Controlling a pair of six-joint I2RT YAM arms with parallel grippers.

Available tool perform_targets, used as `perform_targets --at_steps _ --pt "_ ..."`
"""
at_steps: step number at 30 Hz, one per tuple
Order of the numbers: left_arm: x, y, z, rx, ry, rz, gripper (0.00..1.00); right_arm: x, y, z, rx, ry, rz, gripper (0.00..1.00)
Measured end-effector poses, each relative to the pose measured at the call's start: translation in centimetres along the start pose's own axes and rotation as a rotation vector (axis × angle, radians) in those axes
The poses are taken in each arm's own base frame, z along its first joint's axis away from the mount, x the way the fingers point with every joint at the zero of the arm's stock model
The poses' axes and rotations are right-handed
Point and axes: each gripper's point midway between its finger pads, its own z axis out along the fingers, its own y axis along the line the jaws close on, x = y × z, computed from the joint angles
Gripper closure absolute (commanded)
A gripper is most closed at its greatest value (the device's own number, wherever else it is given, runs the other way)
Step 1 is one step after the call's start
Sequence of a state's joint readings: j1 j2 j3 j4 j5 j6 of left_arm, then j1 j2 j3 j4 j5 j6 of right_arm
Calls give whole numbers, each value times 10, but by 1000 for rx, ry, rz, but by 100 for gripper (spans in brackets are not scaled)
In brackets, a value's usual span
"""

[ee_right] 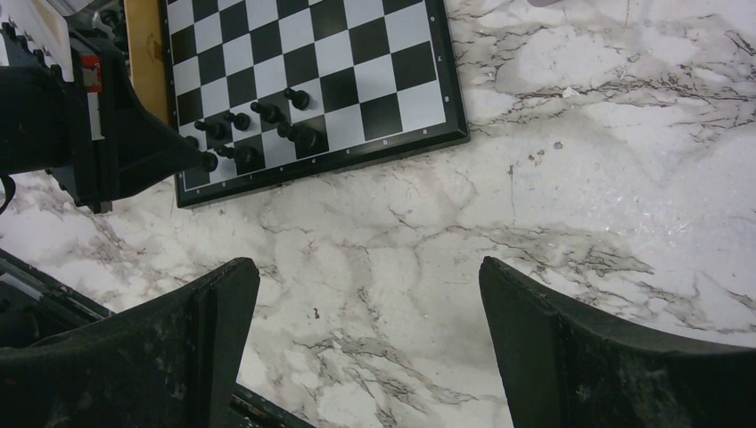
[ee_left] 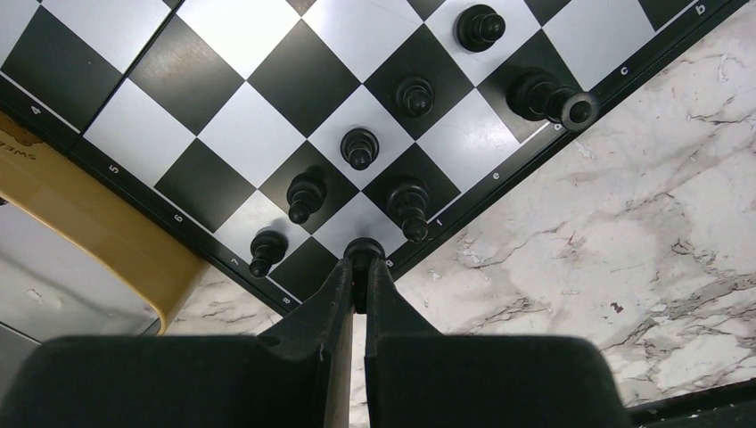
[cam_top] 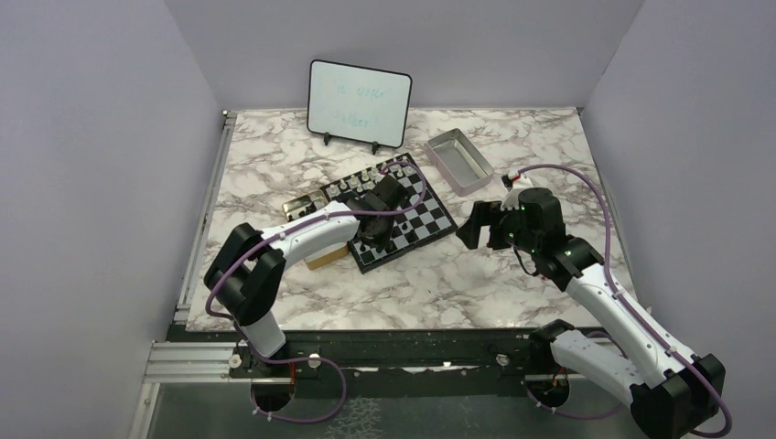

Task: Set up the chess pieces on the board
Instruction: Place the chess piece on the chessboard.

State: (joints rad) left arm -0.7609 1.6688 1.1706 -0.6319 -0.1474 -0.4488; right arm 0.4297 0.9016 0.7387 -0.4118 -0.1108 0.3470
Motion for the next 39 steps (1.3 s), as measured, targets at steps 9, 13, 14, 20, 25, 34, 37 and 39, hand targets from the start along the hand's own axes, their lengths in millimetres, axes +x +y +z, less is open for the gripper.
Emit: perform_targets --at_steps 9,13,14,20,25,34,37,39 --pt "1 0 3 -2 5 2 96 0 0 0 1 -1 0 0" --pt "4 1 7 -8 18 4 96 0 0 0 1 -1 0 0" --pt "4 0 8 -9 19 4 96 0 0 0 1 -1 0 0" --pt "5 1 9 -12 22 5 93 -1 0 -1 0 -5 -1 0" --pt "6 1 11 -14 26 6 89 -1 0 -1 0 -5 -1 0" --pt "6 1 11 -14 27 9 78 -1 0 -1 0 -5 -1 0" --pt "6 1 11 -14 27 10 76 -1 0 -1 0 -5 -1 0" --pt "6 1 11 -14 28 10 76 -1 0 -1 0 -5 -1 0"
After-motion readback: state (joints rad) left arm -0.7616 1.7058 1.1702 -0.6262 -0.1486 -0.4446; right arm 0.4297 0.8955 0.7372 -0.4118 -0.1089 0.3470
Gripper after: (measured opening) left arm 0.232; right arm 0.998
